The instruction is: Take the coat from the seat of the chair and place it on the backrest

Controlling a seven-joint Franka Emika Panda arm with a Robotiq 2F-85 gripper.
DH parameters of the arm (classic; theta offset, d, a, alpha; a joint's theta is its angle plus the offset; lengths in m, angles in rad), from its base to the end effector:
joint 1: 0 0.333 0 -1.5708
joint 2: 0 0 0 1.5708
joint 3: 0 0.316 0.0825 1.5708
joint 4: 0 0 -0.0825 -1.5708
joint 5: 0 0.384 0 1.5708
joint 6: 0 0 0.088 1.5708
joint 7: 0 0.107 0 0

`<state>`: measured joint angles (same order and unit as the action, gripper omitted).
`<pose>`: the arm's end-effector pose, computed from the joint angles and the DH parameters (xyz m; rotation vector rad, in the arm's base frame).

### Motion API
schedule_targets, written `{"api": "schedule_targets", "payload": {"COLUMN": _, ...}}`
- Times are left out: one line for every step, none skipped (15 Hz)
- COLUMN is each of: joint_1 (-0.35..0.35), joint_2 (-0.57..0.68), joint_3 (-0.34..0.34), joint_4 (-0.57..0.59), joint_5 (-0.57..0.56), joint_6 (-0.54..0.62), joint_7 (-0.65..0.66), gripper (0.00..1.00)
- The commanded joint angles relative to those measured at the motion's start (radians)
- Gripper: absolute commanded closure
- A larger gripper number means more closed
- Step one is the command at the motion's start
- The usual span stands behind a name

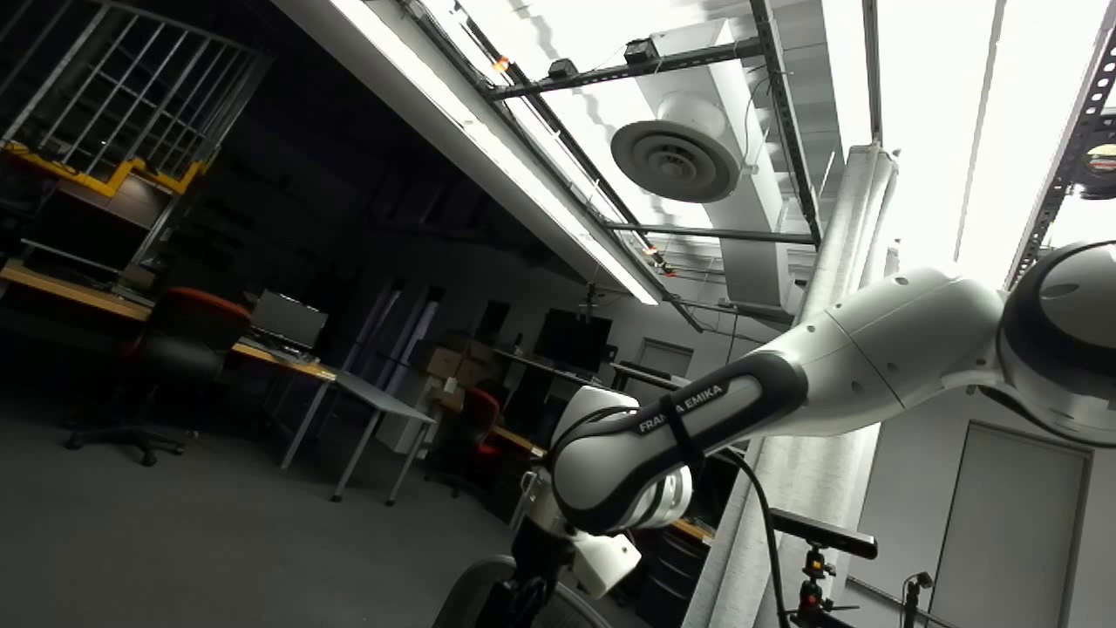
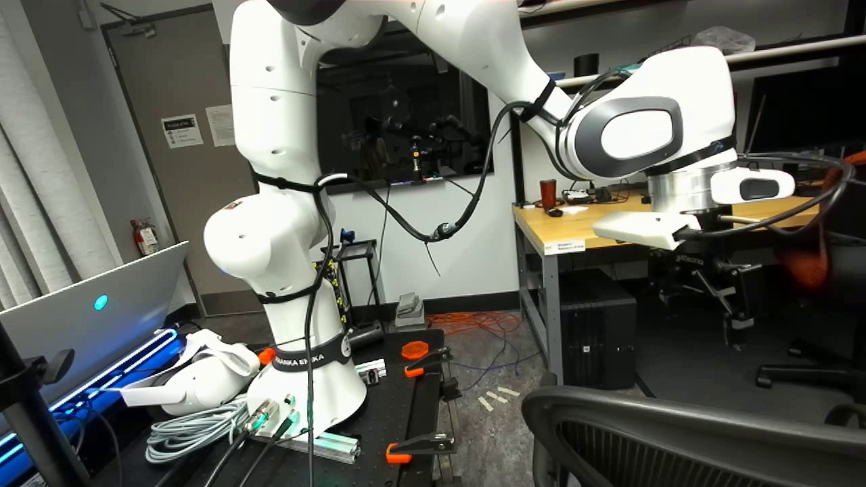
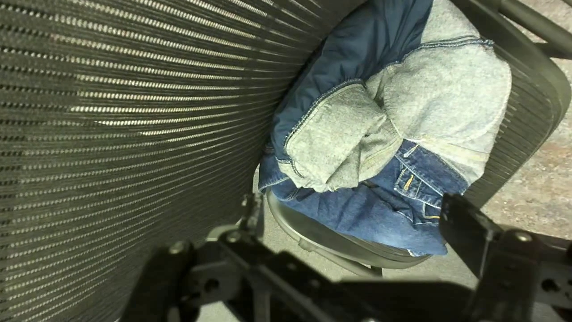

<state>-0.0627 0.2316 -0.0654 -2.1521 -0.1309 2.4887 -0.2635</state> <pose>0.5709 -0.0723 0.3025 2.9995 0.3583 0.1259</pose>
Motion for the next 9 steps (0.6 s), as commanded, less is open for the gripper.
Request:
{"api": "schedule_targets", "payload": {"joint_1": -0.02, "joint_2": 0.066, "joint_3": 0.016, "joint_4": 0.038, "joint_5": 0.024, "joint_6": 0.021, "joint_7": -0.032, "gripper": 0.0}}
{"api": "schedule_targets", "payload": {"joint_1": -0.024, "joint_2": 0.093, "joint_3": 0.019, "joint_4": 0.051, "joint_5": 0.029, "joint_6": 0.027, "joint_7": -0.036, "gripper": 0.0}}
{"api": "schedule_targets", "payload": {"joint_1": -0.028, "joint_2": 0.118, "joint_3": 0.023, "joint_4": 0.064, "joint_5": 0.035, "joint_6": 0.031, "joint_7": -0.041, "gripper": 0.0}}
{"api": "schedule_targets", "payload": {"joint_1": -0.031, "joint_2": 0.141, "joint_3": 0.026, "joint_4": 0.077, "joint_5": 0.041, "joint_6": 0.034, "joint_7": -0.044, "gripper": 0.0}}
{"api": "schedule_targets", "payload": {"joint_1": -0.036, "joint_2": 0.169, "joint_3": 0.031, "joint_4": 0.095, "joint_5": 0.048, "joint_6": 0.036, "joint_7": -0.05, "gripper": 0.0}}
{"api": "schedule_targets", "payload": {"joint_1": -0.042, "joint_2": 0.197, "joint_3": 0.038, "joint_4": 0.112, "joint_5": 0.058, "joint_6": 0.038, "joint_7": -0.058, "gripper": 0.0}}
{"api": "schedule_targets", "payload": {"joint_1": -0.047, "joint_2": 0.225, "joint_3": 0.043, "joint_4": 0.13, "joint_5": 0.063, "joint_6": 0.042, "joint_7": -0.063, "gripper": 0.0}}
{"api": "schedule_targets", "payload": {"joint_1": -0.053, "joint_2": 0.252, "joint_3": 0.05, "joint_4": 0.148, "joint_5": 0.068, "joint_6": 0.048, "joint_7": -0.066, "gripper": 0.0}}
{"api": "schedule_targets", "payload": {"joint_1": -0.058, "joint_2": 0.278, "joint_3": 0.056, "joint_4": 0.166, "joint_5": 0.072, "joint_6": 0.054, "joint_7": -0.069, "gripper": 0.0}}
